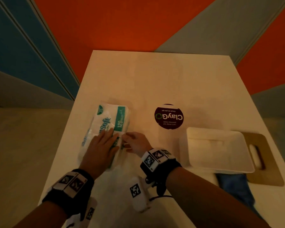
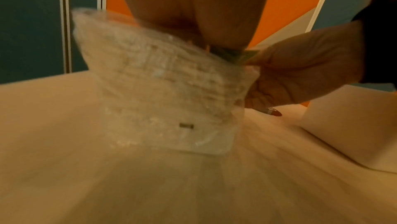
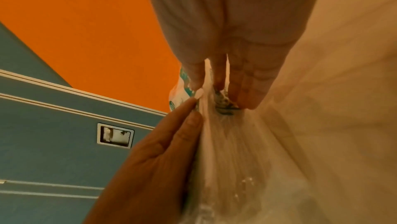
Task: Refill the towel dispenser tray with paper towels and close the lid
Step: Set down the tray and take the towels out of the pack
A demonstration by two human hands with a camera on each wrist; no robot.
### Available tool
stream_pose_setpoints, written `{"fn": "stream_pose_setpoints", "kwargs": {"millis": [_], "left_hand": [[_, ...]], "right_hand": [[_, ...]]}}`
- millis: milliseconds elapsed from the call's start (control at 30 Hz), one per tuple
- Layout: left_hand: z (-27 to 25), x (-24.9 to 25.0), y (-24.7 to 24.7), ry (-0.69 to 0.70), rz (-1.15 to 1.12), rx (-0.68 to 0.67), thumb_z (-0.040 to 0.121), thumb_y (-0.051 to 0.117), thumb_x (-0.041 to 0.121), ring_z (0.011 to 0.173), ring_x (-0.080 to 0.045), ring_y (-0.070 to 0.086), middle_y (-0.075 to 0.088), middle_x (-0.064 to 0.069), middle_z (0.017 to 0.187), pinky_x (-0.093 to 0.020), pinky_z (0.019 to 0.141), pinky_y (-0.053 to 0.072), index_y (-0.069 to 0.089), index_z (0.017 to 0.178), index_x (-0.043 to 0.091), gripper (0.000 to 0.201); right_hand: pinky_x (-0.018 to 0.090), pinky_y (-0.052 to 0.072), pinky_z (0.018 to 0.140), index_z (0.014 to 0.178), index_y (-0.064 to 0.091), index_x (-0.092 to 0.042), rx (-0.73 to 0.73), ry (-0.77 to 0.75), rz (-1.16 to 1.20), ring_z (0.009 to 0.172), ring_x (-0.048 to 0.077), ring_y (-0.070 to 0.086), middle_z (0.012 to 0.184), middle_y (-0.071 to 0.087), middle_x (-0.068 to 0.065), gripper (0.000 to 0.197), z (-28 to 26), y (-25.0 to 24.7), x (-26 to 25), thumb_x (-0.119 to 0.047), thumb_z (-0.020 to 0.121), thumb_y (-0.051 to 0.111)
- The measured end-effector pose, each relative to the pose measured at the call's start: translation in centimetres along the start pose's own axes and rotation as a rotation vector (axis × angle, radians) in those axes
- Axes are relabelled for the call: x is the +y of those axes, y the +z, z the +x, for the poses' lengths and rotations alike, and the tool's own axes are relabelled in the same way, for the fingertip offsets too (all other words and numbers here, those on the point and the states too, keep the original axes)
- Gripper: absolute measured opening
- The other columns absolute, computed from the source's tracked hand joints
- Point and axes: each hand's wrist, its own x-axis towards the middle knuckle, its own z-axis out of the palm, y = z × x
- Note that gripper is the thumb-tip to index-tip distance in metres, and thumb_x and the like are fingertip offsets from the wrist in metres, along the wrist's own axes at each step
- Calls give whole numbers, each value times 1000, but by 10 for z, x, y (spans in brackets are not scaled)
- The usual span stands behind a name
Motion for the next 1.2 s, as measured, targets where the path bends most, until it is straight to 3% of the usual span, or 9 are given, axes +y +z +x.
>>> {"fn": "stream_pose_setpoints", "kwargs": {"millis": [67, 200, 333, 533, 667, 767, 867, 1067, 1200], "left_hand": [[-1, -4, 4, 8, -48, 10, 89, 6, 57, 127, -42, 40, 45, -18, 139, -56, 99, 35, 46, 128, 9, 74], [0, -7, 13, -2, -111, 66, 75, -16, 67, 141, -29, 16, 23, -6, 152, -40, 111, 7, 27, 139, 21, 90], [-2, -9, 17, -3, -131, 96, 74, -16, 67, 141, -26, 11, 20, -4, 152, -35, 109, -1, 27, 139, 22, 90], [-3, -7, 9, -37, -224, 84, 72, 2, 59, 143, -18, 5, 13, 1, 155, -29, 110, -6, 17, 142, 20, 81], [-4, -5, 0, -8, -324, 98, 72, 29, 67, 140, -20, 22, 27, 0, 151, -40, 117, 14, 21, 140, 21, 83], [-4, -1, -22, -72, -621, 216, 81, 60, 34, 114, -19, 53, 55, -3, 128, -33, 93, 44, 40, 129, 20, 53], [-2, -10, -36, -177, -702, 273, 92, 46, 20, 91, -18, 58, 65, -13, 114, -22, 70, 40, 52, 123, 17, 32], [1, -24, -56, -330, -1063, 229, 90, 49, 10, 89, -23, 61, 68, -16, 103, -36, 84, 50, 66, 100, 12, 20], [0, -34, -62, -316, -1090, 207, 89, 51, 10, 72, -8, 63, 68, -7, 86, -13, 65, 51, 69, 96, 5, 19]], "right_hand": [[37, 52, 69, 67, 58, -24, 81, -16, -11, 67, 21, 60, 74, 63, 5, 19, 4, 6, 3, -32, 83, 62], [40, 56, 77, 80, 62, -22, 233, -44, -86, 80, 22, 67, 85, 72, 3, 43, 8, 9, 12, -60, 61, 68], [39, 55, 78, 59, 54, -27, 310, -116, -245, 81, 22, 66, 79, 70, 2, 25, 11, 10, 19, -42, 76, 64], [33, 42, 78, 65, 48, -25, 350, -229, -561, 92, 23, 54, 89, 54, 3, 22, -4, 9, 2, -32, 85, 55], [33, 39, 73, 54, 38, -30, 353, -415, -603, 89, 28, 51, 75, 42, -1, 33, -9, 22, -27, -24, 79, 58], [31, 36, 70, 60, 46, -22, 289, -521, -548, 86, 25, 49, 74, 41, -3, 24, -9, 38, -44, -21, 80, 60], [33, 39, 72, 65, 55, -17, 252, -584, -520, 84, 24, 51, 76, 45, -2, 21, -8, 47, -49, -28, 82, 59], [12, 38, 75, 82, 65, -3, 279, -825, -394, 84, 8, 52, 87, 57, 7, 42, -16, 43, -34, -38, 83, 42], [14, 39, 74, 82, 52, -13, 367, -813, -347, 83, 10, 50, 87, 54, 6, 16, -17, 35, -29, -28, 84, 52]]}}
